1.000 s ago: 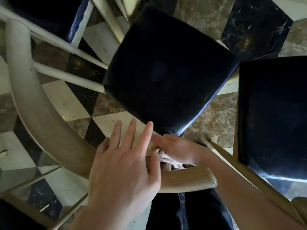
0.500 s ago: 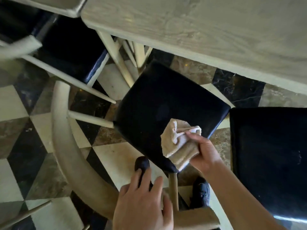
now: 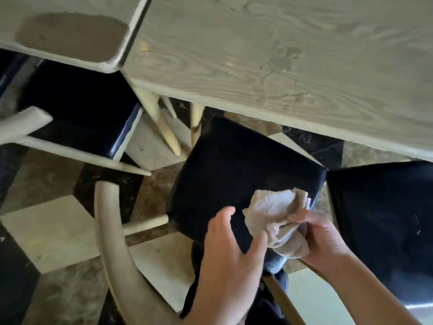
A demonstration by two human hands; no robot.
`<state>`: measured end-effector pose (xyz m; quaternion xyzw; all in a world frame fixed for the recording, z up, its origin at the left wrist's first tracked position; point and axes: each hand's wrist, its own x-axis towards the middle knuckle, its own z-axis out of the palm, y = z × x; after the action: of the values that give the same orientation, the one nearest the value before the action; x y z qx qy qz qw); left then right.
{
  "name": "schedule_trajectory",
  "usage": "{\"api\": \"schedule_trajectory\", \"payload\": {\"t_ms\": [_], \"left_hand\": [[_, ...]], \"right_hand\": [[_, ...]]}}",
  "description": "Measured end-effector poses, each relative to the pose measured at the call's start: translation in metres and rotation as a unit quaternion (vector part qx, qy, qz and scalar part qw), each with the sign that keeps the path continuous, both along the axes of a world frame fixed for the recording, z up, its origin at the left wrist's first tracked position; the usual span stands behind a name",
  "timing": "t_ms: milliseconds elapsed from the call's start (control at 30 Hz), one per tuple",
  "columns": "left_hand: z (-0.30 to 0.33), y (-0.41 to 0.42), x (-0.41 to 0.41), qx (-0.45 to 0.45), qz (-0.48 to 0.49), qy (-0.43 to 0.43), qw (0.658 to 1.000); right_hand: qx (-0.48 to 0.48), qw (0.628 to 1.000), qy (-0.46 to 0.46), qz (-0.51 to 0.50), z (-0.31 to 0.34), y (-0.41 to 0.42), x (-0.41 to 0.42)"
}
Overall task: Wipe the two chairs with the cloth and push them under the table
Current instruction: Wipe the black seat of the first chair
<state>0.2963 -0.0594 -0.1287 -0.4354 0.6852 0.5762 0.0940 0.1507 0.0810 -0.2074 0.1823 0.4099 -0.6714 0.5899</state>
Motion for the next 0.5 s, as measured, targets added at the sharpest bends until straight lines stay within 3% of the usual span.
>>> {"api": "schedule_trajectory", "payload": {"t_ms": [67,167,200,333,500], "left_hand": [[-0.016,-0.039,-0.023,0.103,0.01,-0.015,0.995],[-0.026,-0.076,-0.051,0.29,-0.073,-0.023,0.954],[-0.028,-0.083,-0.055,0.308,-0.102,-0.022,0.946],[-0.04,-0.093,-0.069,0.204,-0.13,0.006,0.97],[-0.04,-0.082,-0.078,0.104,-0.225,0.061,0.967]], "right_hand": [[-0.053,0.998,-0.029,0.008,0.01,-0.014,0.003],[-0.217,0.975,-0.054,0.007,0.022,-0.026,0.004],[-0.207,0.977,-0.043,0.014,0.023,-0.03,0.0],[-0.068,0.997,0.042,0.003,0.014,-0.027,-0.006],[-0.02,0.995,0.077,0.058,0.003,-0.024,-0.007]]}}
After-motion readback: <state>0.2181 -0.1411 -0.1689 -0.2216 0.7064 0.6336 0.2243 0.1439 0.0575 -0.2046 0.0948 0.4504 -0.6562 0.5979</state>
